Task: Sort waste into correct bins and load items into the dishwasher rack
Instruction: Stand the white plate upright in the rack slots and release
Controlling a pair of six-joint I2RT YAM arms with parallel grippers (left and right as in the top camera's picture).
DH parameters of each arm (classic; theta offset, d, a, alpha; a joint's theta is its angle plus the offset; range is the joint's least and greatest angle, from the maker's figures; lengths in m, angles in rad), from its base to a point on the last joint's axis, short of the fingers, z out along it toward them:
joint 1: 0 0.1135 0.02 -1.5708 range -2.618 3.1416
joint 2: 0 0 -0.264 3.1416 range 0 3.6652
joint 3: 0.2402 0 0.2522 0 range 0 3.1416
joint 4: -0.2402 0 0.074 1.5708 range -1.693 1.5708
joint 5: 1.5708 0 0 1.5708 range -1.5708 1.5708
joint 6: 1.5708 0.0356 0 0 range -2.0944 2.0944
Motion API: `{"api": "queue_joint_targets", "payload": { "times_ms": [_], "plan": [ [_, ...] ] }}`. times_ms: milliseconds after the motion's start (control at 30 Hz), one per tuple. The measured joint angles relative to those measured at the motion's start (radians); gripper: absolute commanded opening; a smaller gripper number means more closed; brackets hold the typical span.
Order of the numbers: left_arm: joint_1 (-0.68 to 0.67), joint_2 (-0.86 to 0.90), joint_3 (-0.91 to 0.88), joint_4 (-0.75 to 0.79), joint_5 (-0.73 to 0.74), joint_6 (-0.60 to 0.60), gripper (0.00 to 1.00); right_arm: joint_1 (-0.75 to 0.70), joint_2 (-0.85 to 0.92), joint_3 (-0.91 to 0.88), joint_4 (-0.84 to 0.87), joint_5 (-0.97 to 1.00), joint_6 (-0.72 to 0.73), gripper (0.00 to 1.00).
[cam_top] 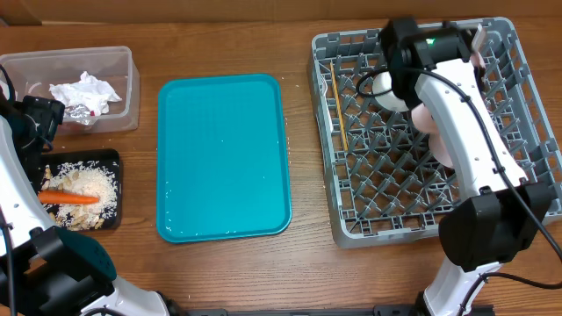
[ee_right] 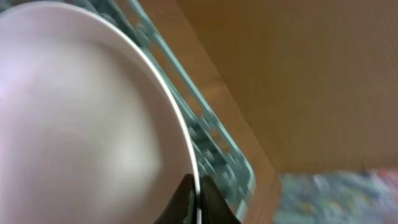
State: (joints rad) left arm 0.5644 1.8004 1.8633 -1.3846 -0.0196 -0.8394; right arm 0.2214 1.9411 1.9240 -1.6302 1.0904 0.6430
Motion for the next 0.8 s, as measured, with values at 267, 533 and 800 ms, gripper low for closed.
{"api": "queue_joint_targets", "payload": {
  "times_ms": [267,533,800],
  "plan": [
    [0.000,0.000,0.000,0.000,0.000,0.000,1.00,0.008,-0.016,-0.003,-0.066,-0.029,0.242,0.04],
    [0.000,0.000,0.000,0.000,0.000,0.000,1.00,0.120,-0.029,-0.008,-0.064,-0.066,0.242,0.04],
    [0.000,0.000,0.000,0.000,0.000,0.000,1.00,0.199,-0.082,-0.158,-0.065,-0.005,0.258,0.04]
  ]
}}
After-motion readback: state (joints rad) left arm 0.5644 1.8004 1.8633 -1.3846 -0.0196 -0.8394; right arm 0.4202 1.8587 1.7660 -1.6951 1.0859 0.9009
